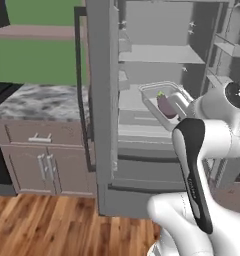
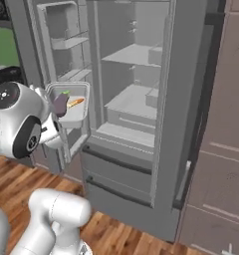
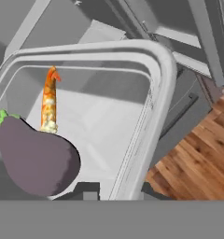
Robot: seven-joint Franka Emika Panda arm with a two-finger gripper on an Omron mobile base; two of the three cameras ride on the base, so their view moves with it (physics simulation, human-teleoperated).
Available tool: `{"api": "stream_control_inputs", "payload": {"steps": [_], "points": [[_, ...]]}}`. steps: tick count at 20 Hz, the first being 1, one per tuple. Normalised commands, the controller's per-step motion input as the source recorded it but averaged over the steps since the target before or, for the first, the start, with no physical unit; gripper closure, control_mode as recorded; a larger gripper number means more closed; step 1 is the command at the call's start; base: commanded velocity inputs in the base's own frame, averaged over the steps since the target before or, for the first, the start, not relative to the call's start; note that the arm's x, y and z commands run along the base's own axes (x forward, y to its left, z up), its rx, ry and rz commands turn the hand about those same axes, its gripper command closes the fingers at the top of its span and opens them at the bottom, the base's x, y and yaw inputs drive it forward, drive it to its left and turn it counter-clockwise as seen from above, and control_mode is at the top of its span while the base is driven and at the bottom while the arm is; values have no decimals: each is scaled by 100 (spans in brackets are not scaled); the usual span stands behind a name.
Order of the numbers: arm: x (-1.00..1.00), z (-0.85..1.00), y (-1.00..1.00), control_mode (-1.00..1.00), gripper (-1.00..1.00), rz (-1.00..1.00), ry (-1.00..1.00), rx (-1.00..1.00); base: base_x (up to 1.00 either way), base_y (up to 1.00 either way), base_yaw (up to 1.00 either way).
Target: Place the tupperware containing the shrimp and eggplant meal in the microwave. Close the microwave door and press the start button to reheat the meal.
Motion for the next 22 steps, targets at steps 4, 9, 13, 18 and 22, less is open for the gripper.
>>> {"api": "stream_control_inputs", "payload": {"steps": [4, 9, 13, 18, 22], "points": [[0, 0, 0, 100, 100, 0, 0, 0, -1, 67, 45], [0, 0, 0, 100, 100, 0, 0, 0, 0, 81, 45], [0, 0, 0, 100, 100, 0, 0, 0, 0, 90, 41], [0, 0, 0, 100, 100, 0, 0, 0, 10, 88, 30], [0, 0, 0, 100, 100, 0, 0, 0, 52, 57, 16]]}}
